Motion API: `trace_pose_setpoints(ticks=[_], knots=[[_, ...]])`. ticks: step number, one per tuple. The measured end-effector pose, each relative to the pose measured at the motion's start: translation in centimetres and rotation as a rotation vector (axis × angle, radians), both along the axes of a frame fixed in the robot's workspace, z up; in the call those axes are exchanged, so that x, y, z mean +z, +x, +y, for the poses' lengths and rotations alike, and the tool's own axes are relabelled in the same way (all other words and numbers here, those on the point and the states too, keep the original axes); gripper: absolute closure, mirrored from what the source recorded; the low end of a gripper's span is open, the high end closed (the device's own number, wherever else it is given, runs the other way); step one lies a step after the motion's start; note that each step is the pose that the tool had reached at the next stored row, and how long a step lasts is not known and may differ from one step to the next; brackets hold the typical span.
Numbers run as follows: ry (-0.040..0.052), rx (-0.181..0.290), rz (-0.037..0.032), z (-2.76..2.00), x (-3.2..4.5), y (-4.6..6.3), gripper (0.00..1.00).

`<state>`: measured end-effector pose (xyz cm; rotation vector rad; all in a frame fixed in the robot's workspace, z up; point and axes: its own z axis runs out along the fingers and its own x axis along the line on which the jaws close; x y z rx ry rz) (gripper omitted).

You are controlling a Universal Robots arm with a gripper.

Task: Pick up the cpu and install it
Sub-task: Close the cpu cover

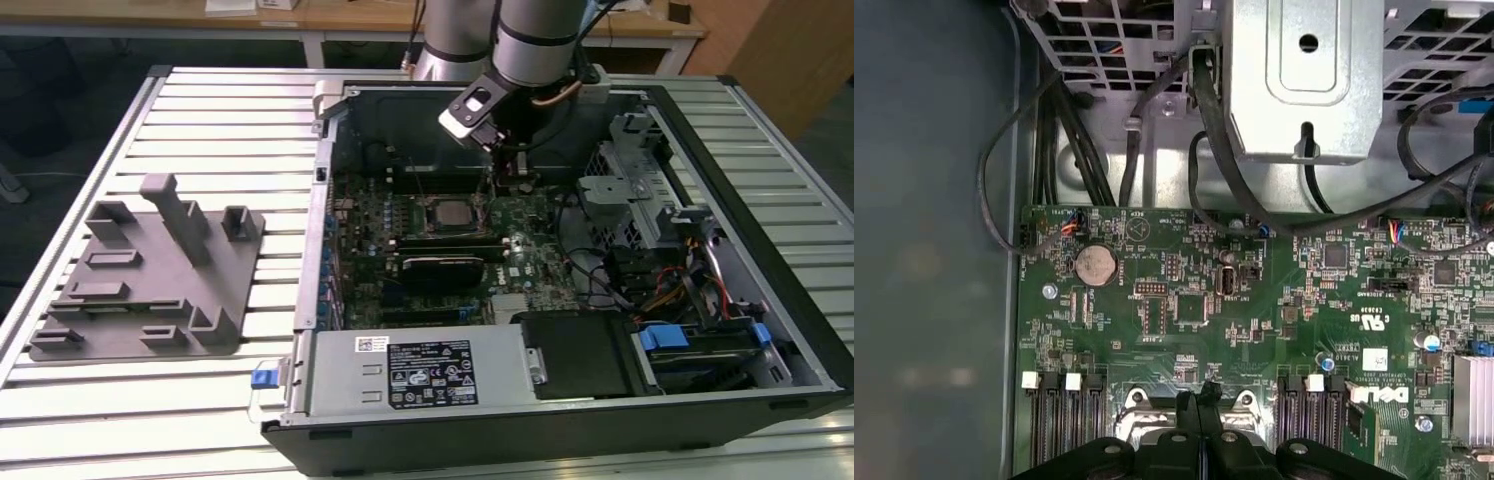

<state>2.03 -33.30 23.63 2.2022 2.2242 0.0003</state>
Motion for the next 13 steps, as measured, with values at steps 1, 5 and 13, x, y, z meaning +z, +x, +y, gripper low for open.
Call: trace_pose_setpoints(ticks=[1,5,13], knots=[[0.0000,0.000,-0.0001,0.00,-0.02,-0.01,0.89],[0.0001,0.000,0.0000,0.00,-0.10,-0.12,0.89],[0.0001,0.000,0.0000,0.00,-0.26,-0.93,0.89]])
